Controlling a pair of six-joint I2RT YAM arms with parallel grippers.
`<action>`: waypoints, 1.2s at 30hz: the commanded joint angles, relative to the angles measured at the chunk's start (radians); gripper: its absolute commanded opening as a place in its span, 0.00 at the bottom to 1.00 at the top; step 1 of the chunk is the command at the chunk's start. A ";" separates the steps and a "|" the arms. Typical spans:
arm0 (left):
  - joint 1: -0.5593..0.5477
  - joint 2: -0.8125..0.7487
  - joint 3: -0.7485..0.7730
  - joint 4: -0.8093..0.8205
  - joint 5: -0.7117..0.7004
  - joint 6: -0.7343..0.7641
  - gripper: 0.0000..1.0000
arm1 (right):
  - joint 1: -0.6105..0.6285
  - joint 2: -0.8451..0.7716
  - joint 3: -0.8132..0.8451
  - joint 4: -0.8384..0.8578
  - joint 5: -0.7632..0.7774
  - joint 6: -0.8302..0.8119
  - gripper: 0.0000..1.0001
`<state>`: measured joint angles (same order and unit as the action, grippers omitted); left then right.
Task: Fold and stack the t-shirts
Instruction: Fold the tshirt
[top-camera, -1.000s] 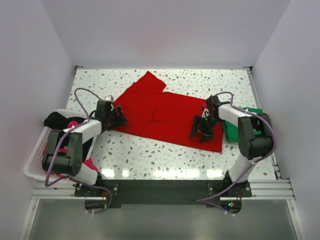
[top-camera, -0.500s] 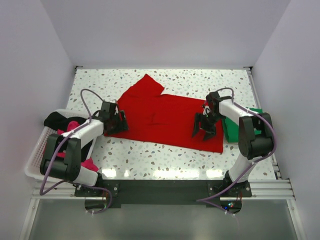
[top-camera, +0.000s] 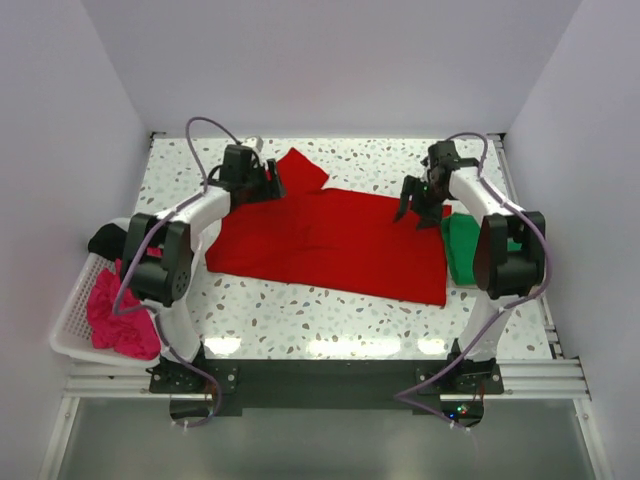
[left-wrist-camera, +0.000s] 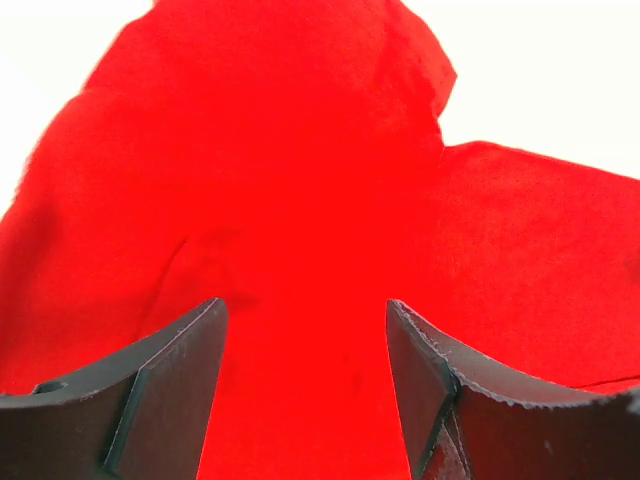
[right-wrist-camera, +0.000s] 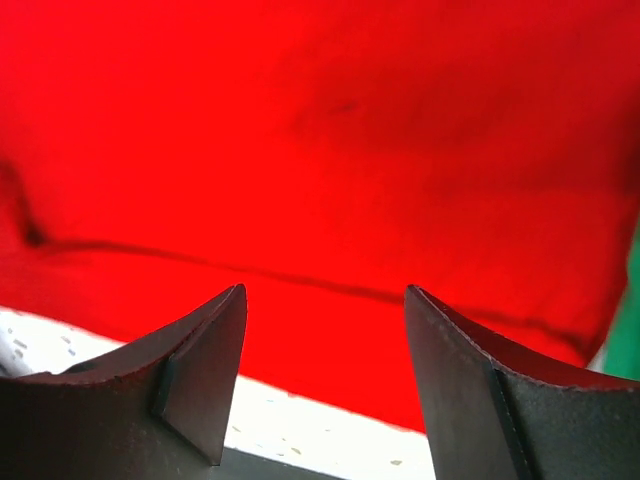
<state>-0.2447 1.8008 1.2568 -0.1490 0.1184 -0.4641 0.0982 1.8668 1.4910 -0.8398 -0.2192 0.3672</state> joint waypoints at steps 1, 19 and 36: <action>-0.007 0.112 0.078 0.092 0.150 0.056 0.70 | 0.008 0.081 0.009 0.073 0.001 0.032 0.68; -0.008 0.060 -0.148 -0.081 -0.059 0.025 0.70 | 0.037 0.154 -0.147 0.054 -0.084 -0.025 0.68; -0.022 0.113 0.117 -0.038 -0.114 0.019 0.70 | -0.023 0.147 0.185 -0.016 0.013 -0.007 0.69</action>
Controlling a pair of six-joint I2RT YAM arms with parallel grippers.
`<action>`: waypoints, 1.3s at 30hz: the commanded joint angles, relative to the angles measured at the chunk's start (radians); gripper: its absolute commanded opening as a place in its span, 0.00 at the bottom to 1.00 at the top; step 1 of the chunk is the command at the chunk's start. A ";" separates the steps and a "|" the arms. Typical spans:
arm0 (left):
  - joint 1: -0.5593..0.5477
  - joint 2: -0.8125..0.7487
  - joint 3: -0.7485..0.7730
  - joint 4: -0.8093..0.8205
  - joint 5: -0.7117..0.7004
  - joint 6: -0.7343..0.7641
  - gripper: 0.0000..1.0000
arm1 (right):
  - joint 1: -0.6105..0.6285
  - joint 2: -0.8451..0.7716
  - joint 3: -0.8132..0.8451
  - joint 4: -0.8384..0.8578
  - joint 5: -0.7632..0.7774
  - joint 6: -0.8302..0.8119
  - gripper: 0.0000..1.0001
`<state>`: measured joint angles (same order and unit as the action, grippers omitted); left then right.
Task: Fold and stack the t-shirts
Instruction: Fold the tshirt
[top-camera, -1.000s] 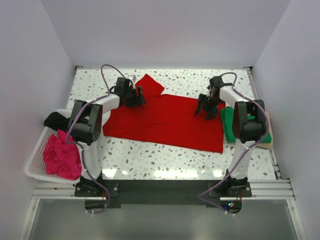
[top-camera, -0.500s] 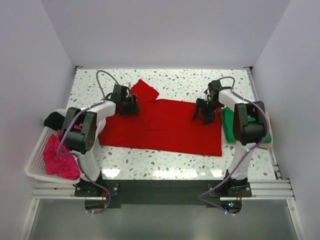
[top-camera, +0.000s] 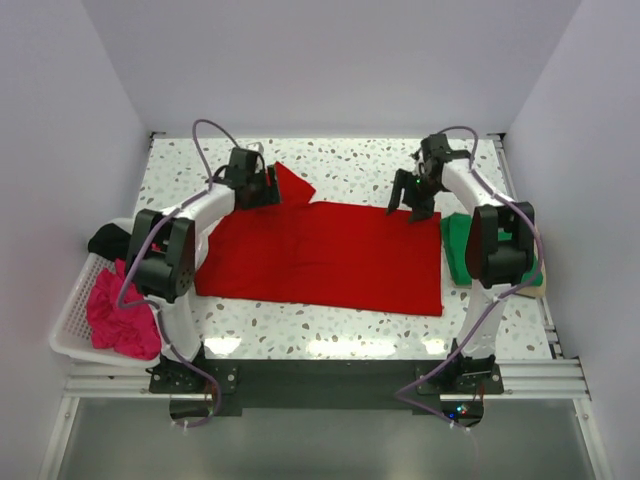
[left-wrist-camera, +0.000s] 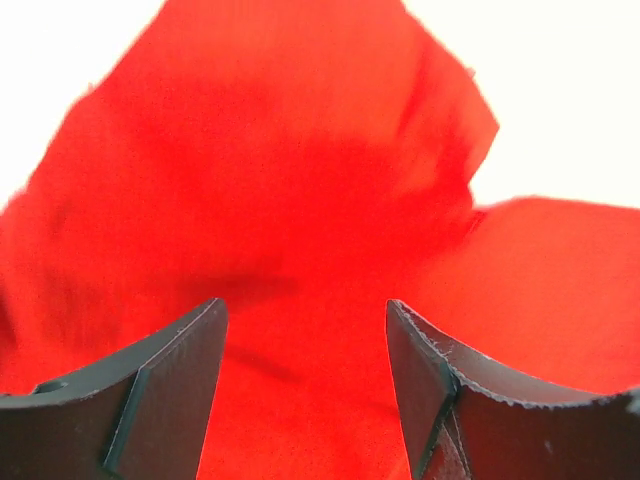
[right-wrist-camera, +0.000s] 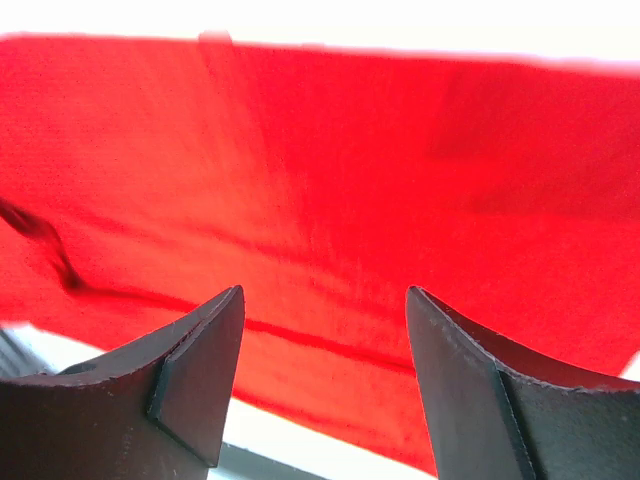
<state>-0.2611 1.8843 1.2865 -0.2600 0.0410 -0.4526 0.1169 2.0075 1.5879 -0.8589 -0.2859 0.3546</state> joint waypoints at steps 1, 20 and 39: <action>-0.006 0.050 0.130 0.094 -0.038 0.017 0.70 | -0.071 0.013 0.099 0.011 0.086 0.012 0.69; 0.022 0.299 0.464 0.122 0.037 0.057 0.70 | -0.206 0.192 0.179 0.124 0.231 -0.012 0.56; 0.037 0.492 0.632 0.189 -0.133 0.086 0.68 | -0.206 0.168 0.136 0.060 0.271 -0.055 0.15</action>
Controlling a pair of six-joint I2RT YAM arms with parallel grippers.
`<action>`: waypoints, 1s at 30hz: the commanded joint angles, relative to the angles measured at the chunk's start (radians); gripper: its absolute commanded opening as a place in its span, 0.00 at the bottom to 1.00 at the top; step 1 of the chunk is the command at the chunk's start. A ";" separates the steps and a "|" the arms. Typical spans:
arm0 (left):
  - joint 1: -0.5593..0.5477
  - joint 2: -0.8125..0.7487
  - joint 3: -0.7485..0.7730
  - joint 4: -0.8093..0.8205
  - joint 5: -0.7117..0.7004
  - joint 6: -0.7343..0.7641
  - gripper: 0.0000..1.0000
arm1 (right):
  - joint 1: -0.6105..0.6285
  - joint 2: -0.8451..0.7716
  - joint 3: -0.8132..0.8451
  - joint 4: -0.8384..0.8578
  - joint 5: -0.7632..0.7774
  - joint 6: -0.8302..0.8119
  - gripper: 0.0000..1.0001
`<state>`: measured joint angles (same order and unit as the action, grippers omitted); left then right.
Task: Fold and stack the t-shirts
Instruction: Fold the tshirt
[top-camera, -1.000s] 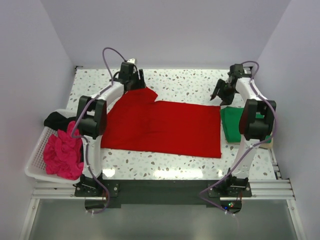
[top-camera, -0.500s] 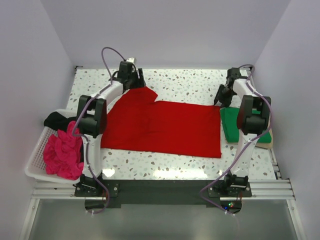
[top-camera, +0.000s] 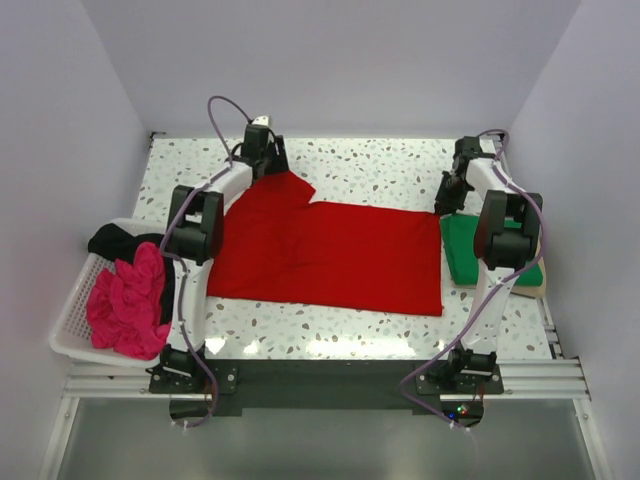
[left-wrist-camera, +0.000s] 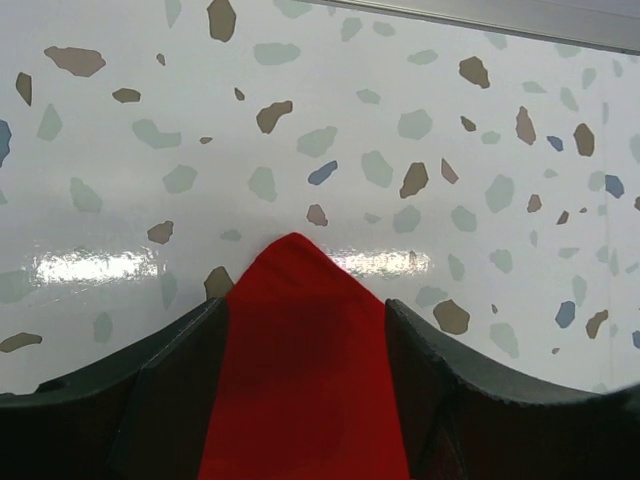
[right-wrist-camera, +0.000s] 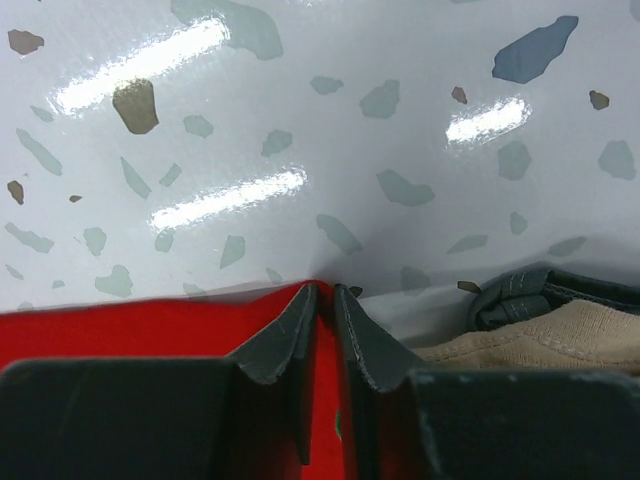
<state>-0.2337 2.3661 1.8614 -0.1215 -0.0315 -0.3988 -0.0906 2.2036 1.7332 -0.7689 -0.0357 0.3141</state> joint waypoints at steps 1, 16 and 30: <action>0.010 0.019 0.064 0.057 -0.068 0.034 0.68 | 0.002 -0.033 -0.011 -0.030 0.019 -0.015 0.14; 0.010 0.120 0.147 0.103 -0.071 0.048 0.59 | 0.002 -0.054 -0.038 -0.038 -0.015 -0.009 0.13; 0.010 0.162 0.163 0.091 -0.031 0.055 0.32 | 0.003 -0.065 -0.054 -0.033 -0.030 0.000 0.11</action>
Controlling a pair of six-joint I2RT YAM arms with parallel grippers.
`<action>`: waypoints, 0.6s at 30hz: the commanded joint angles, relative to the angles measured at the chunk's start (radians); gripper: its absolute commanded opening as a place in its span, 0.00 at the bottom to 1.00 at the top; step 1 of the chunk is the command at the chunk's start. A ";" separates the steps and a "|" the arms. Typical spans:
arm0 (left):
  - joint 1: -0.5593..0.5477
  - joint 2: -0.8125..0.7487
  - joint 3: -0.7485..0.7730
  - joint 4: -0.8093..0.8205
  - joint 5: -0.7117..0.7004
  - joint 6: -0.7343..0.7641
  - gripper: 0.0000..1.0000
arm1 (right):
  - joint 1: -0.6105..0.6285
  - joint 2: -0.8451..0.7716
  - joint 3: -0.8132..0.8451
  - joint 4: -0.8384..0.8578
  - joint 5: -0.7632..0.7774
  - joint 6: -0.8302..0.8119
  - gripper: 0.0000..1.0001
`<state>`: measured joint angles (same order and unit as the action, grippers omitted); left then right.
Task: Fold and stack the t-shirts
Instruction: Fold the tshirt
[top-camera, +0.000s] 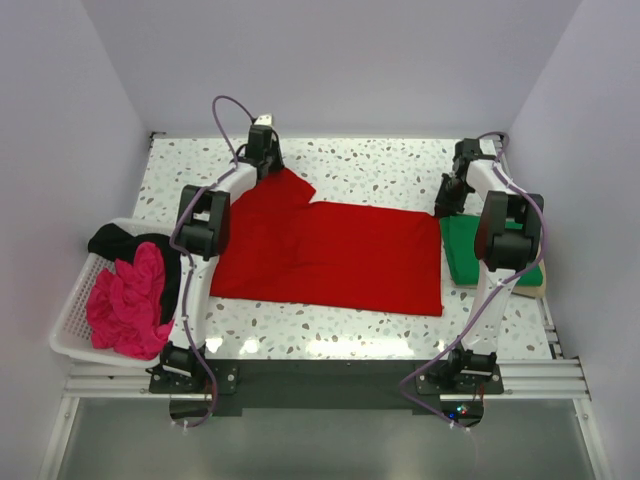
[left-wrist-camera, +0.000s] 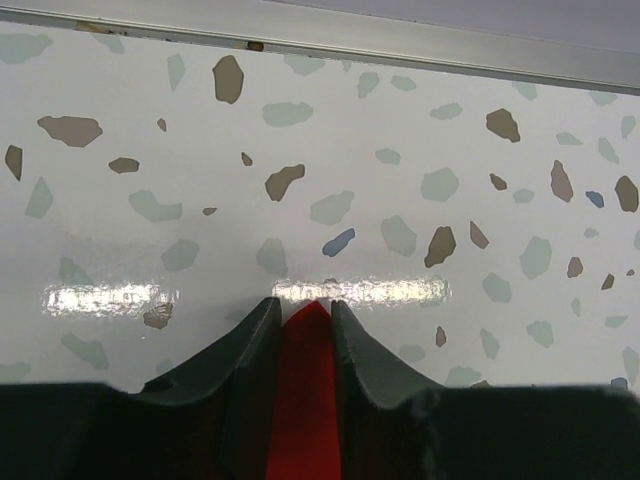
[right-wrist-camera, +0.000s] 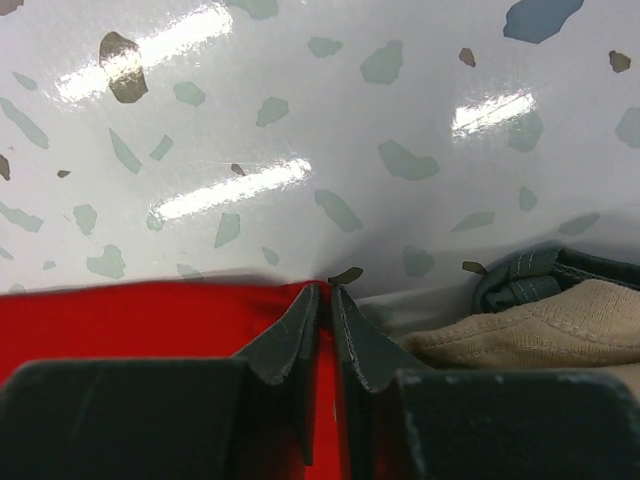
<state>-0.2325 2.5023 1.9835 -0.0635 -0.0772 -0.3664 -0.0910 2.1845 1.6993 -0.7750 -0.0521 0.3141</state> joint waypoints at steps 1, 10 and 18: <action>0.009 0.027 0.041 0.033 0.014 0.023 0.28 | 0.004 -0.046 -0.020 -0.026 -0.014 0.000 0.11; 0.009 0.041 0.047 0.031 0.020 0.029 0.00 | 0.005 -0.052 -0.027 -0.027 -0.025 0.008 0.01; 0.016 0.033 0.044 0.048 0.039 0.003 0.00 | 0.004 -0.023 0.035 -0.043 -0.028 0.029 0.00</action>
<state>-0.2306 2.5225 2.0010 -0.0448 -0.0536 -0.3557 -0.0906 2.1773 1.6890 -0.7818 -0.0708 0.3256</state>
